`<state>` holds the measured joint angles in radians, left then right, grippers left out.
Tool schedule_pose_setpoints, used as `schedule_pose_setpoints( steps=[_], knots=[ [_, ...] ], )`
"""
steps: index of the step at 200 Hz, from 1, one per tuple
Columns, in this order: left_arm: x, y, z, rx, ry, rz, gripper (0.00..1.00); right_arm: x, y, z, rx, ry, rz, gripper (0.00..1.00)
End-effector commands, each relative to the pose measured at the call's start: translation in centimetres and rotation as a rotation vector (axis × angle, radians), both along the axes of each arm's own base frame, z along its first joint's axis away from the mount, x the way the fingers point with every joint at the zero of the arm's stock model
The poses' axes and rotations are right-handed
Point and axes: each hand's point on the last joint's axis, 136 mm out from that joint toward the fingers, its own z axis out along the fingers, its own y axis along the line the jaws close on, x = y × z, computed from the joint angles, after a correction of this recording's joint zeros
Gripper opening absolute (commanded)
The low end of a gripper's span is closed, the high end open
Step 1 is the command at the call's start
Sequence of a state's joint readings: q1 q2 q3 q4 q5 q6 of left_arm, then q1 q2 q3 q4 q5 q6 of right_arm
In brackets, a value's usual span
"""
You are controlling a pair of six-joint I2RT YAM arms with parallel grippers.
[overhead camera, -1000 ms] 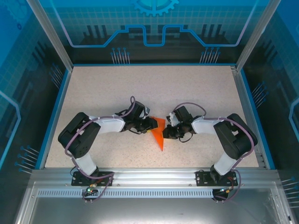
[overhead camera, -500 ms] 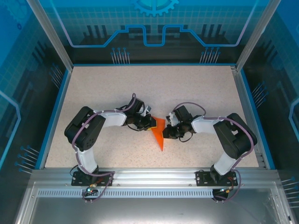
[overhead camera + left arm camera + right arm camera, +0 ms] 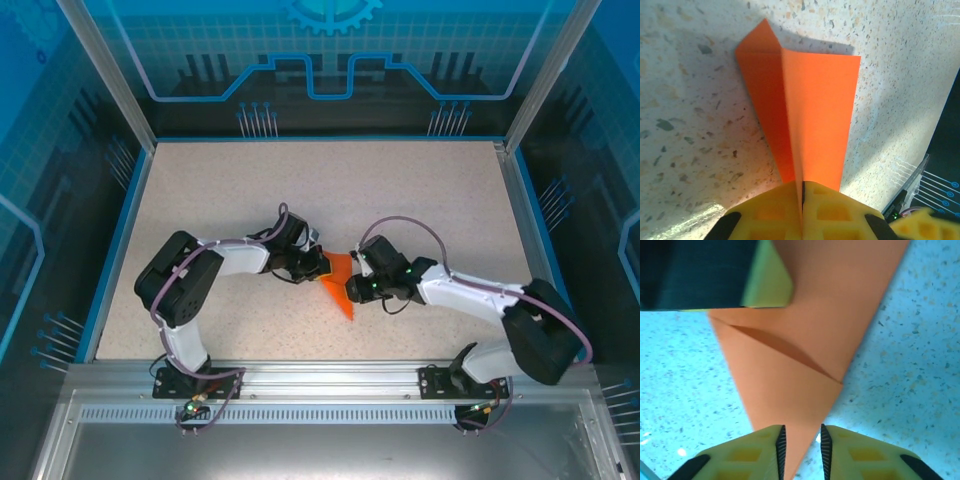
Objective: Fold a paper plane with a square sheet of paper (pick it up from the middle)
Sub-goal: Fold the wing for the fifth time at the center of the table.
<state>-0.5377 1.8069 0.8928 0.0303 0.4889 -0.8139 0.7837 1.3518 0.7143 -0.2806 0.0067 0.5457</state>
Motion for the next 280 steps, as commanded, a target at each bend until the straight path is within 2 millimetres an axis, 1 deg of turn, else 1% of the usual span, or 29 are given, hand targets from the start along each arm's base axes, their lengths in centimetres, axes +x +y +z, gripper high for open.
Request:
schedule_pose_setpoints(
  steps=[1,17,32,43,57,82,137,189,192,197,218,256,280],
  knots=[
    [-0.2,0.0,0.6,0.023,-0.007,0.018,0.05,-0.4,-1.0,0.6,-0.133,-0.148,0.003,0.33],
    [-0.3,-0.2,0.6,0.021,-0.006,0.015,0.05,-1.1,0.0,1.1,-0.174,-0.215,0.059,0.35],
    [-0.2,-0.4,0.8,0.016,-0.007,0.013,0.04,-1.7,1.2,1.2,-0.213,-0.255,0.110,0.37],
    [-0.2,-0.6,0.9,0.015,-0.009,0.011,0.04,-2.0,1.9,1.0,-0.247,-0.275,0.138,0.38],
    [-0.2,-0.6,1.0,0.014,-0.009,0.012,0.04,-2.1,2.3,0.4,-0.295,-0.288,0.151,0.41],
    [-0.2,-0.8,0.9,0.012,-0.007,0.008,0.04,-2.2,3.0,-0.6,-0.337,-0.293,0.179,0.41],
    [-0.1,-0.9,1.1,0.010,-0.006,0.006,0.04,-2.1,3.4,-1.7,-0.424,-0.310,0.199,0.41],
    [-0.2,-0.9,1.0,0.013,-0.003,0.003,0.04,-2.2,2.6,-3.0,-0.532,-0.315,0.207,0.41],
    [-0.3,-0.9,1.0,0.013,-0.001,0.002,0.04,-2.0,3.4,-2.4,-0.516,-0.327,0.202,0.40],
    [-0.2,-0.9,1.0,0.012,-0.001,0.002,0.04,-1.9,3.4,-2.3,-0.521,-0.330,0.198,0.40],
    [-0.2,-0.9,1.1,0.011,-0.003,0.000,0.04,-1.8,3.2,-2.5,-0.556,-0.336,0.192,0.39],
    [-0.2,-1.0,1.1,0.014,-0.002,-0.003,0.04,-1.9,3.1,-2.4,-0.556,-0.341,0.191,0.30],
    [-0.2,-1.0,1.2,0.014,-0.003,-0.003,0.04,-1.9,2.9,-2.4,-0.563,-0.342,0.186,0.29]
  ],
)
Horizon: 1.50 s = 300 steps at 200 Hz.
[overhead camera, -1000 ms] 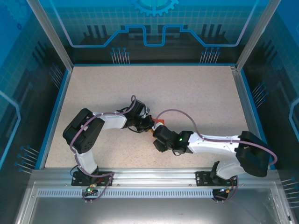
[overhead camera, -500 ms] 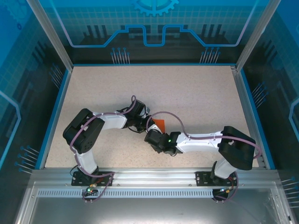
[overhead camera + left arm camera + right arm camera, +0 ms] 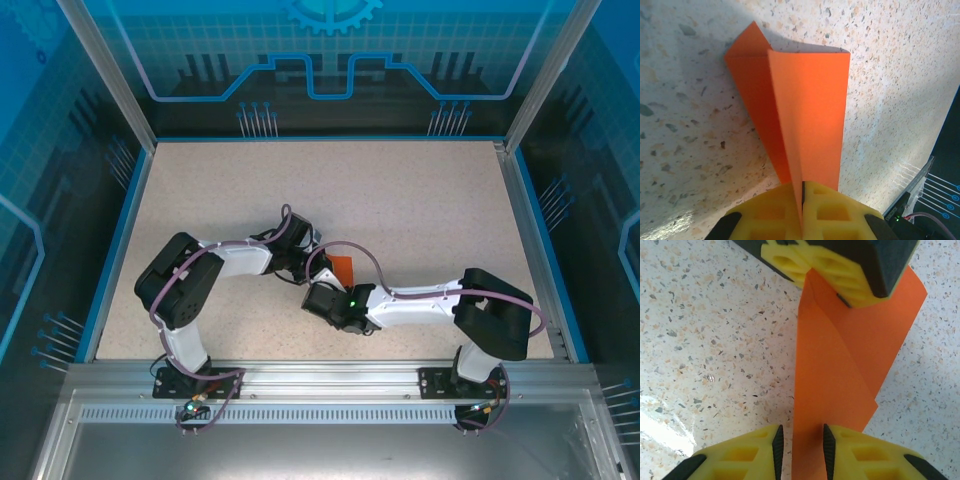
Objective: Fold a paper plane with a square sheet of paper (pick it up from the middle)
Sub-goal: Fold the wing for the fifth time at the center of the table.
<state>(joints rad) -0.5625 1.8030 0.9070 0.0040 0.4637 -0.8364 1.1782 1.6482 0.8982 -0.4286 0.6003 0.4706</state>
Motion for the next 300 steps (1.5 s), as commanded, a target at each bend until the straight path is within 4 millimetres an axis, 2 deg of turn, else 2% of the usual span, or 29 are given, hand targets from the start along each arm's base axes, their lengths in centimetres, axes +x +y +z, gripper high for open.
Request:
schedule_pose_setpoints(
  steps=[1,148,214,225,258,300],
  knots=[
    [0.2,-0.5,1.1,-0.006,-0.016,-0.008,0.04,0.0,-0.1,0.3,-0.020,-0.022,-0.009,0.29],
    [0.1,-0.4,1.5,-0.002,-0.016,-0.004,0.06,0.1,-0.4,-0.2,-0.037,-0.024,-0.030,0.10],
    [0.0,-0.1,1.8,0.011,-0.023,0.007,0.07,0.2,-0.7,-0.7,-0.027,-0.017,-0.051,0.06],
    [0.1,-0.1,1.9,0.009,-0.026,0.006,0.06,0.2,-0.8,-0.7,-0.028,-0.018,-0.053,0.06],
    [0.0,0.0,1.7,0.013,-0.021,0.007,0.05,0.2,-1.0,-0.5,-0.021,-0.024,-0.057,0.16],
    [0.0,0.0,1.8,0.006,-0.024,0.007,0.05,0.2,-1.1,-0.9,-0.035,-0.019,-0.057,0.18]
  ],
)
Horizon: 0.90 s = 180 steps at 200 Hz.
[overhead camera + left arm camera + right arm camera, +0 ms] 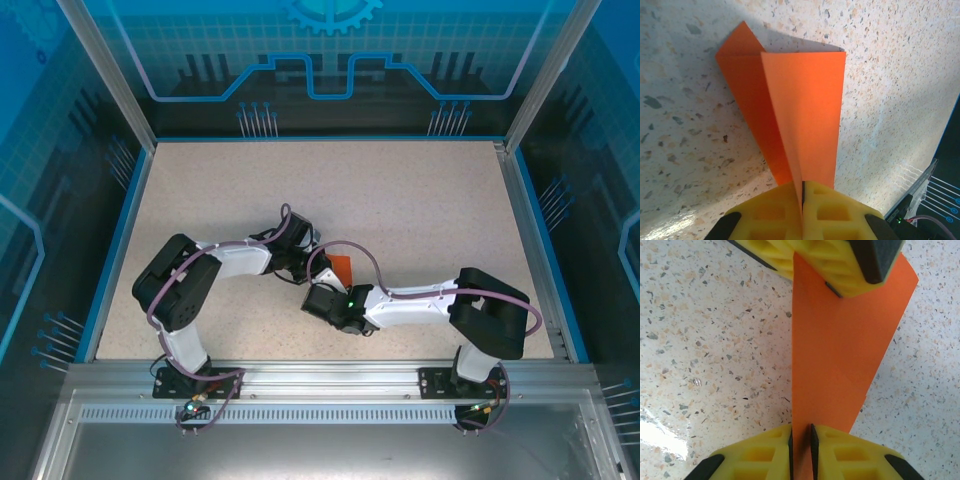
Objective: Fold a paper plane with a square sheet of paper (pick it up from the middle)
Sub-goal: Fold the wing for the fifth time at the center of the table.
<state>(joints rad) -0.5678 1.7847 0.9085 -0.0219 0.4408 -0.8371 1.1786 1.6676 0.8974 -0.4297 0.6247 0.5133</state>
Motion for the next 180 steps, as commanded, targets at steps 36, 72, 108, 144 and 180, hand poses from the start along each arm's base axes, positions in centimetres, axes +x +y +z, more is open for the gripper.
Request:
schedule_pose_setpoints(
  steps=[36,72,108,144,180],
  knots=[
    [0.0,-0.3,1.5,-0.012,-0.017,-0.003,0.07,-0.1,-0.5,-0.3,-0.018,-0.005,-0.007,0.07],
    [0.1,0.3,2.0,0.009,-0.028,0.015,0.23,0.0,-0.9,-0.5,0.014,0.016,-0.018,0.04],
    [0.4,1.2,3.1,0.048,-0.061,0.052,0.41,-0.1,-0.4,-0.7,0.182,0.085,-0.008,0.03],
    [0.7,2.2,3.9,0.081,-0.086,0.091,0.50,0.1,-0.2,-0.2,0.321,0.125,-0.005,0.03],
    [0.6,2.4,4.7,0.070,-0.110,0.100,0.54,0.5,-0.5,0.5,0.486,0.171,-0.008,0.04]
  ],
)
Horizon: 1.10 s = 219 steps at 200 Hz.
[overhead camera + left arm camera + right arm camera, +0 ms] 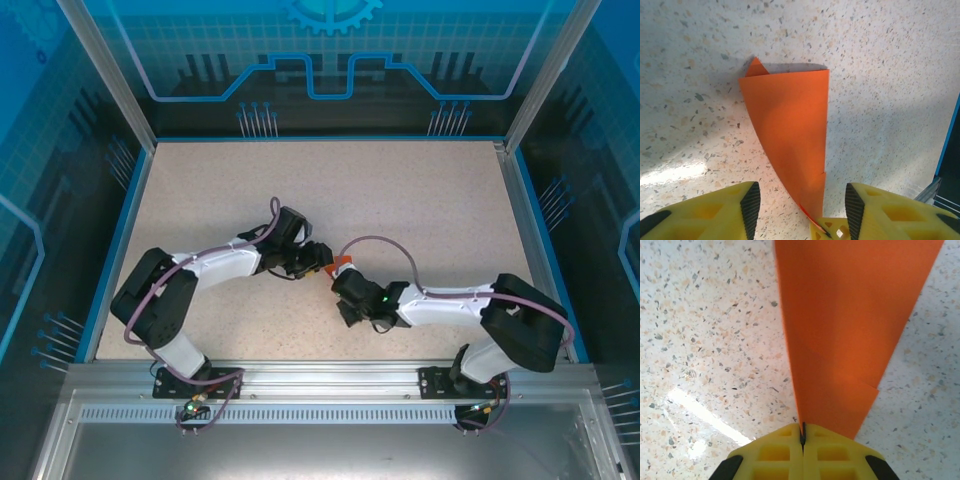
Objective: Fold a paper plane with a square sheet of paper (pick it up from the middle)
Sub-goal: Fold the wing for the fifth time at the center of the table.
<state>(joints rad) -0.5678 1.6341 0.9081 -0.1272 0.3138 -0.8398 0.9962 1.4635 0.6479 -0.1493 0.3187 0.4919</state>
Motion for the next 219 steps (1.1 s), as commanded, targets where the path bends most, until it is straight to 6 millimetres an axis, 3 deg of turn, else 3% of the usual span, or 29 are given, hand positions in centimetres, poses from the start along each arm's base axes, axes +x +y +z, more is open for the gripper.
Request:
schedule_pose_setpoints(
  steps=[1,17,68,219],
  knots=[
    [0.0,0.4,1.1,0.006,-0.018,0.026,0.54,0.2,1.2,1.1,0.168,0.027,0.027,0.04],
    [0.0,0.4,1.1,0.004,-0.015,0.029,0.60,0.3,1.0,1.2,0.232,0.051,0.033,0.05],
    [0.1,-0.3,1.0,-0.032,-0.005,0.026,0.60,0.8,0.5,1.0,0.366,0.113,0.017,0.06],
    [-0.3,0.0,1.3,-0.059,-0.033,0.049,0.50,2.1,0.3,-0.1,0.666,0.287,-0.054,0.05]
  ],
)
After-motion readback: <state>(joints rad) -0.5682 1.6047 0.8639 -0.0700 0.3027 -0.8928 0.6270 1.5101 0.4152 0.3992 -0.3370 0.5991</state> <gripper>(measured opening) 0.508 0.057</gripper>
